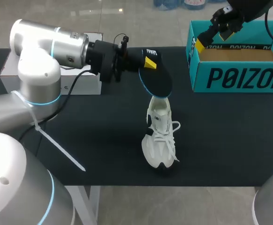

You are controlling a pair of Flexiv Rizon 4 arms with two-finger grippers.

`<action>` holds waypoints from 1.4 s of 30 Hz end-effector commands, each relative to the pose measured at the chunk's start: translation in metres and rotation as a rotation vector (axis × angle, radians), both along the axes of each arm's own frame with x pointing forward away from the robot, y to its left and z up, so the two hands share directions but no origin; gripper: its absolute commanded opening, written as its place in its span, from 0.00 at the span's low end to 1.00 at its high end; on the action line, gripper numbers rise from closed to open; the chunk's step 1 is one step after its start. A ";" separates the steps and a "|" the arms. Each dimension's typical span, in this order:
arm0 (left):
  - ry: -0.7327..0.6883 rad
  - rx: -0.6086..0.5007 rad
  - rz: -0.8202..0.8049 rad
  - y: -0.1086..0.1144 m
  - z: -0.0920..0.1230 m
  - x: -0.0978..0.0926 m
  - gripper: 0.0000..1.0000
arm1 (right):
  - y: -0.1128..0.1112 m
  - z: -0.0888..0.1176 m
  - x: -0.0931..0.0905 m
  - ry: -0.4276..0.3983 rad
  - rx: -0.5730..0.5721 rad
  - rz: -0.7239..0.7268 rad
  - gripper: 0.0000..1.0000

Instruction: Take the shoe out of the shoebox, open the shoe tongue, remove and reinsert the insole, then place the shoe into the shoebox

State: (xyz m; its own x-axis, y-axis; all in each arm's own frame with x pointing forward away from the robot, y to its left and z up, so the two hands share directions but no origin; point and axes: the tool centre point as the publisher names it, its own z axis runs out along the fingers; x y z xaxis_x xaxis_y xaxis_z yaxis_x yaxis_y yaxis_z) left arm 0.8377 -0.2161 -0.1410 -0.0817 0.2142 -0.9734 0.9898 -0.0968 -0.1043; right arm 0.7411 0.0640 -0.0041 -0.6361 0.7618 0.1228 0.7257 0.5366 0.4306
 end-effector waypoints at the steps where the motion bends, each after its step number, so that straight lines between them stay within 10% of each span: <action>1: 0.072 0.016 -0.018 -0.007 0.000 0.007 0.00 | 0.002 0.001 0.002 0.005 -0.004 0.000 1.00; 23: 0.072 0.016 -0.018 -0.007 0.000 0.007 0.00 | 0.002 0.001 0.002 0.005 -0.004 0.000 1.00; 32: -0.413 -0.066 -0.009 -0.007 -0.023 -0.024 0.00 | 0.002 0.001 0.002 0.005 -0.004 0.000 1.00; 42: -0.590 -0.172 0.004 -0.004 -0.017 -0.029 0.00 | 0.002 0.001 0.002 0.005 -0.004 0.000 1.00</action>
